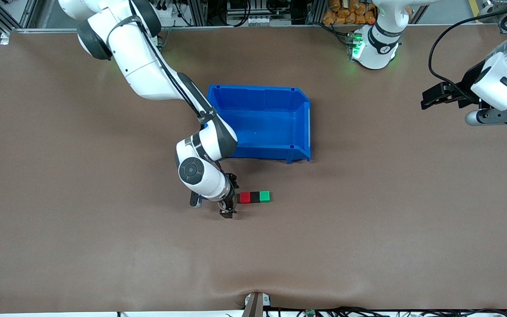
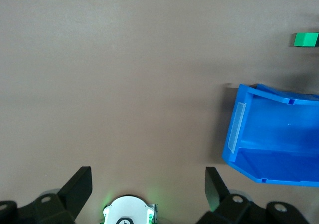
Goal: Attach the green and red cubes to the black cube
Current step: 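Lower the red cube against the black cube with the right gripper, then open the right gripper and release the red cube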
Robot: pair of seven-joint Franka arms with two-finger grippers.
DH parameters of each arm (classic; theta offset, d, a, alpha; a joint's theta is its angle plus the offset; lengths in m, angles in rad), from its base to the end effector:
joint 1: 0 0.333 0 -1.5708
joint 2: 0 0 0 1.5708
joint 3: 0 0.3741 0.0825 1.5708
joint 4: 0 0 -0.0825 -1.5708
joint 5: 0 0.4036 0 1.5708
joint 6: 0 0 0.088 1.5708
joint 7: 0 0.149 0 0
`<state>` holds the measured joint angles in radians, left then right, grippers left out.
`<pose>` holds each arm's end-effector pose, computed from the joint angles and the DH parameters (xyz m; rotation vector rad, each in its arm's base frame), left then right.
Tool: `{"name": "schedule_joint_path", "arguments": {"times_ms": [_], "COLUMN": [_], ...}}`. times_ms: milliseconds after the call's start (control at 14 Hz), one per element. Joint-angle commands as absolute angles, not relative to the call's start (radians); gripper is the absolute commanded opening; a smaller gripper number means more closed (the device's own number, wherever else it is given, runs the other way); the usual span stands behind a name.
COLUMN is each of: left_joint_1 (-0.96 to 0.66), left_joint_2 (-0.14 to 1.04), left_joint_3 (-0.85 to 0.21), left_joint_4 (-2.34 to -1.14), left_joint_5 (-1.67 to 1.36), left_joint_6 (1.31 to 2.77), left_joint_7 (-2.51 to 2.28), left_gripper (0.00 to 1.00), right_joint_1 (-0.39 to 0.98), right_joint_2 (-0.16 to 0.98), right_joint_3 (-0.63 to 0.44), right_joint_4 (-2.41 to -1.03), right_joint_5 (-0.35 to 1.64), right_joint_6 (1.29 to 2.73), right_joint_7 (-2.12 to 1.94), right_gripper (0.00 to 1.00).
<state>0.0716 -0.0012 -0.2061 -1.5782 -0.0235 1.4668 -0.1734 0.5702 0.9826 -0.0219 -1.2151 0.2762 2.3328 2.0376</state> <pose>0.5517 -0.0785 0.6294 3.1300 0.0591 -0.1762 0.7079 0.4534 0.1675 -1.9955 2.1732 0.2227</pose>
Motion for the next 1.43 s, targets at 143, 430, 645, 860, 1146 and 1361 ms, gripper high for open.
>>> {"name": "schedule_joint_path", "arguments": {"times_ms": [143,430,645,860,1146,1361], "left_joint_1": [0.078,0.077,0.077,0.077,0.077,0.077], "left_joint_2": [0.003,0.002,0.002,-0.003,-0.002,-0.003], "left_joint_3": [-0.213,-0.213,-0.213,-0.213,-0.213,-0.213], "left_joint_4": [-1.566,-1.568,-1.566,-1.568,-1.566,-1.566], "left_joint_5": [-0.025,-0.025,-0.025,-0.025,-0.025,-0.025], "left_joint_6": [1.465,1.459,1.459,1.450,1.443,1.442], "left_joint_7": [-0.170,-0.170,-0.170,-0.170,-0.170,-0.170], "left_gripper": [1.00,1.00,1.00,1.00,1.00,1.00], "right_joint_1": [0.551,0.542,0.535,0.531,0.511,0.502], "right_joint_2": [0.982,0.969,0.959,0.953,0.940,0.927], "right_joint_3": [-0.017,-0.017,-0.017,-0.018,-0.018,-0.020], "right_joint_4": [-1.189,-1.187,-1.186,-1.184,-1.178,-1.177], "right_joint_5": [0.256,0.256,0.256,0.256,0.256,0.256], "right_joint_6": [2.293,2.257,2.229,2.200,2.157,2.125], "right_joint_7": [2.023,1.996,1.954,1.924,1.890,1.852], "right_gripper": [1.00,1.00,1.00,1.00,1.00,1.00]}}
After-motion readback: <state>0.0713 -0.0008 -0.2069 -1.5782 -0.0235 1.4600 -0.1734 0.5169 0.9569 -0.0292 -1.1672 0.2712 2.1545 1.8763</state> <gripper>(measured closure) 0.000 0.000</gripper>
